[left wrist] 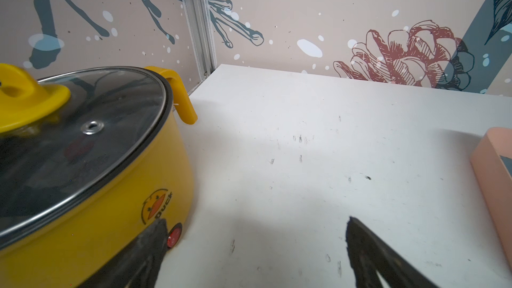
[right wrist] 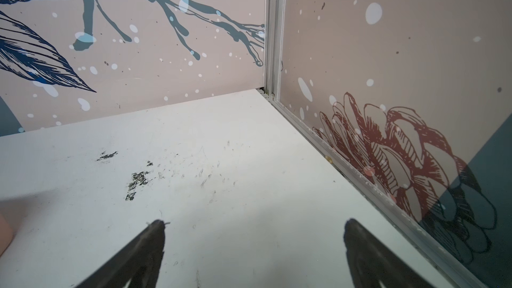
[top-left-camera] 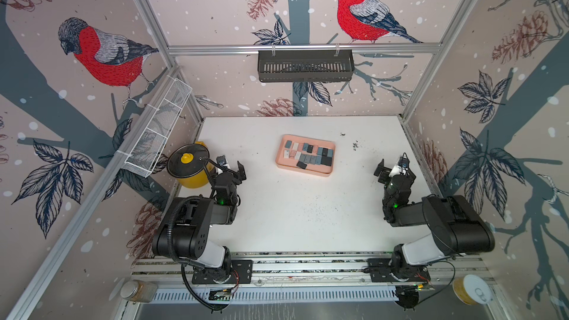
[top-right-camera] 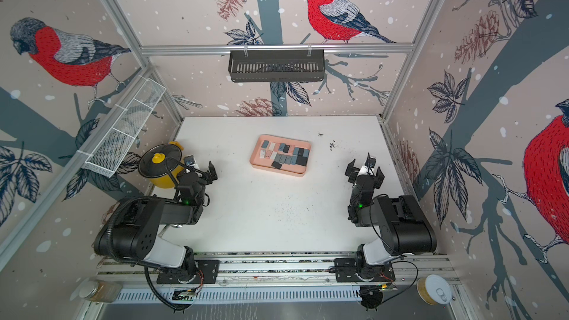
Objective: Put the eraser in the storage box
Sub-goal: Reset both arms
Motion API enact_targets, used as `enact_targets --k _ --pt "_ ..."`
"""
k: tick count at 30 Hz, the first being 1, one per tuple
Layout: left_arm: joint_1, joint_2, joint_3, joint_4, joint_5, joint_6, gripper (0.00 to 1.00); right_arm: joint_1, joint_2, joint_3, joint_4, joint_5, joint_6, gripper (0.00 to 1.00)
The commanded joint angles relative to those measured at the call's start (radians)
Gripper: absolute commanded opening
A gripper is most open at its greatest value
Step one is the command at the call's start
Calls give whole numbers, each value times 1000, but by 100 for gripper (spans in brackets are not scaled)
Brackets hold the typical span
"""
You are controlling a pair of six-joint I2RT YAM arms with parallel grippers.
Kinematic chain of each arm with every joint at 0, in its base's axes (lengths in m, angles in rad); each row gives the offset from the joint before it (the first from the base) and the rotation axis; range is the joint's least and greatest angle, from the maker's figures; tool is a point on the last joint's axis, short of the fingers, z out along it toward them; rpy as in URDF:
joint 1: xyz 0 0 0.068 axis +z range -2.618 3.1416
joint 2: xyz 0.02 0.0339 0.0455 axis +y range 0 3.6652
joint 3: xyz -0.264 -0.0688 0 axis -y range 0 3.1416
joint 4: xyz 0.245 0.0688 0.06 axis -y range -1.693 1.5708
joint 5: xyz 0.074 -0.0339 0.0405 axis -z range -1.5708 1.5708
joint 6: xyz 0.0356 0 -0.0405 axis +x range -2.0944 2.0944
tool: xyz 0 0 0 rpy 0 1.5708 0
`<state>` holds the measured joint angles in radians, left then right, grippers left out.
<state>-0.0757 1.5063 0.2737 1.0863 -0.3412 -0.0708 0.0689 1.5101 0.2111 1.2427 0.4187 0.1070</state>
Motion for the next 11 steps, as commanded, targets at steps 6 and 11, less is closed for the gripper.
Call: enact_targets --k 6,11 --pt "1 2 10 38 0 11 100 -1 -5 6 -3 -10 16 100" --pt "1 -3 5 44 0 12 100 -1 -5 6 -3 -9 14 100"
